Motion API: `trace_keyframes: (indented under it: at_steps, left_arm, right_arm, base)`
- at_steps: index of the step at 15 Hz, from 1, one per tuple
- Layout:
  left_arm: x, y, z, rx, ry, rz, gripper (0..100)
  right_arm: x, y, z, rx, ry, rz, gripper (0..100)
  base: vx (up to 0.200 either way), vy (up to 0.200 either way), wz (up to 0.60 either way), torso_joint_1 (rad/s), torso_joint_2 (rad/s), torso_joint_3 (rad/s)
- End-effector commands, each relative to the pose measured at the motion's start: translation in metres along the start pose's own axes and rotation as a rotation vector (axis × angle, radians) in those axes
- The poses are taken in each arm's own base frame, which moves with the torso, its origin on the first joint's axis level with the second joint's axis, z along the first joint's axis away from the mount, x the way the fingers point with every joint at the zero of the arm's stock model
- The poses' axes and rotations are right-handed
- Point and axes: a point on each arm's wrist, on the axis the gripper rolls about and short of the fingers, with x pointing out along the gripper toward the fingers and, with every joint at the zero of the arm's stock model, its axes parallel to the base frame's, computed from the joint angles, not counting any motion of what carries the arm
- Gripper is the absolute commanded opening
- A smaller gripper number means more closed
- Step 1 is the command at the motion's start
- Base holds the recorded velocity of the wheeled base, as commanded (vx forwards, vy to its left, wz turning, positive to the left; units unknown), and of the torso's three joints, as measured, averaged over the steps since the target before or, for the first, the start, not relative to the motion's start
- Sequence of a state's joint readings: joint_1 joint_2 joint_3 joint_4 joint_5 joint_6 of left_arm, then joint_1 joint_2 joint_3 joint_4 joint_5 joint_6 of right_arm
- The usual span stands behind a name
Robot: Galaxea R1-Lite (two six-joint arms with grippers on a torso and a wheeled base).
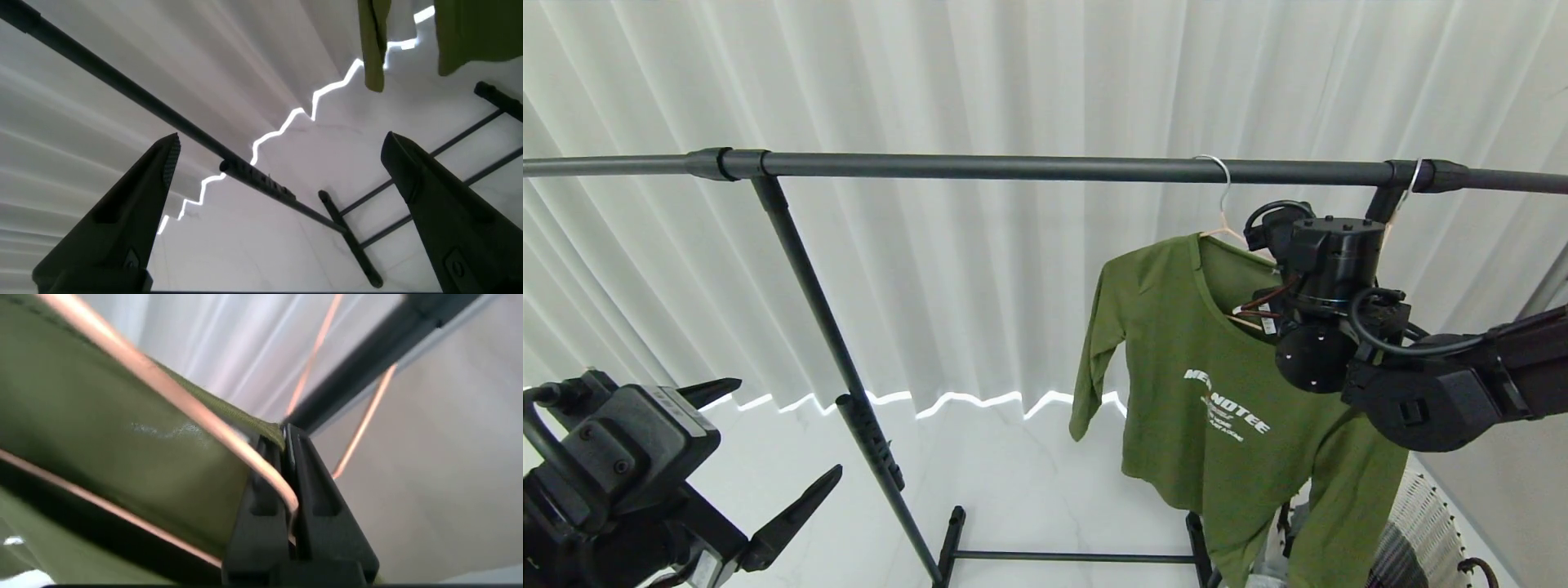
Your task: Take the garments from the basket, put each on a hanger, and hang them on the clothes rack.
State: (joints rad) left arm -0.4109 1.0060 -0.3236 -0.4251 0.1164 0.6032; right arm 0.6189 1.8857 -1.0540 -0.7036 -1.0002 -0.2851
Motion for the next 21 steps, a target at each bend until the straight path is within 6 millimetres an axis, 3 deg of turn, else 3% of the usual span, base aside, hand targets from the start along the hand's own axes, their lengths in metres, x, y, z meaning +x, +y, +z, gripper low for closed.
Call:
trace_keyframes:
  at_steps: [1,7,17,21]
  left_arm:
    - [0.0,0.0,0.0,-0.002,0.002,-0.001,100]
    - [0.001,0.001,0.0,-0.008,0.006,0.007,100]
    - [0.001,0.005,0.001,-0.016,0.018,0.041,100]
    - [0.001,0.005,0.001,-0.016,0.017,0.041,100]
  right_arm:
    - [-0.01,0.006,0.002,-0.001,-0.014,0.03,0]
    - [-0.03,0.018,0.006,-0.002,-0.038,0.093,0]
    - [-0.032,0.008,0.015,0.023,-0.055,0.085,0]
    - [-0.029,0.022,0.004,-0.019,-0.033,0.096,0]
  base:
    - [0.0,0.0,0.0,0.0,0.0,0.0]
    - [0.0,0.0,0.0,0.0,0.0,0.0]
    - [0.0,0.0,0.0,0.0,0.0,0.0]
    - [0.0,0.0,0.0,0.0,0.0,0.0]
